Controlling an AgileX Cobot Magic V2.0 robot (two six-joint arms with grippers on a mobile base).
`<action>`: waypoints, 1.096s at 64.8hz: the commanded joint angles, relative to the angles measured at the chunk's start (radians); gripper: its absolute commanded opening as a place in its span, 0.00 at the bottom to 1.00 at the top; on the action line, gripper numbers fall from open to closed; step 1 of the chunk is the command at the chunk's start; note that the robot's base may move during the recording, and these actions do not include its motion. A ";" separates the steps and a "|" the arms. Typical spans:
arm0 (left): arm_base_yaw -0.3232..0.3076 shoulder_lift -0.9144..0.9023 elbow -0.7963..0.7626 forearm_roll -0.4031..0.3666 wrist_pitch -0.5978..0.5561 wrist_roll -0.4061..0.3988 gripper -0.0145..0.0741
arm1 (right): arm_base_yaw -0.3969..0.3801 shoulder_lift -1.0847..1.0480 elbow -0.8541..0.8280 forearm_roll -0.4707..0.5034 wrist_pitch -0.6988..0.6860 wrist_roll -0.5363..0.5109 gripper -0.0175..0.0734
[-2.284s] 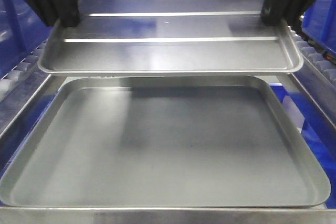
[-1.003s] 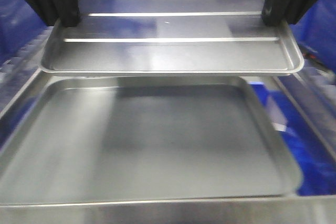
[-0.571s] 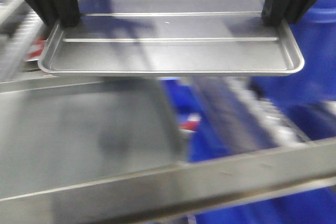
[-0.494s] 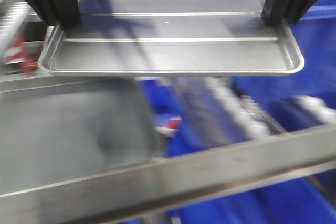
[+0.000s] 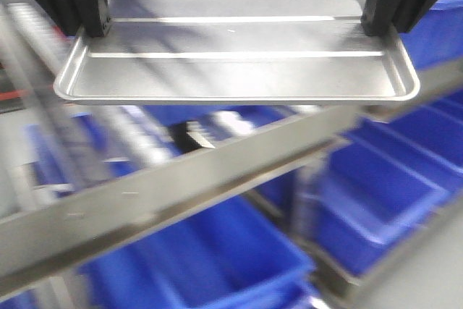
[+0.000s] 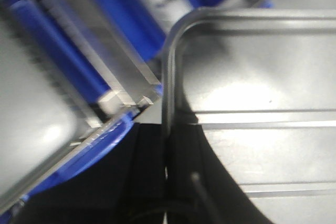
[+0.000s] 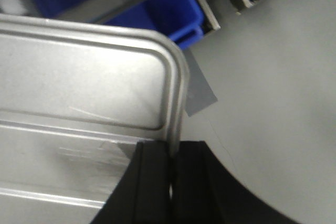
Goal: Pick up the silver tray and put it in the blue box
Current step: 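Hold the tray level in both grippers while the base turns away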
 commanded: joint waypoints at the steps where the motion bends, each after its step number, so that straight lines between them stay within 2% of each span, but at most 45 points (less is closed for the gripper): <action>1: -0.006 -0.032 -0.033 0.055 0.004 0.010 0.05 | -0.004 -0.032 -0.039 -0.065 -0.016 -0.017 0.26; 71: -0.006 -0.032 -0.033 0.055 0.004 0.010 0.05 | -0.004 -0.032 -0.039 -0.065 -0.016 -0.017 0.26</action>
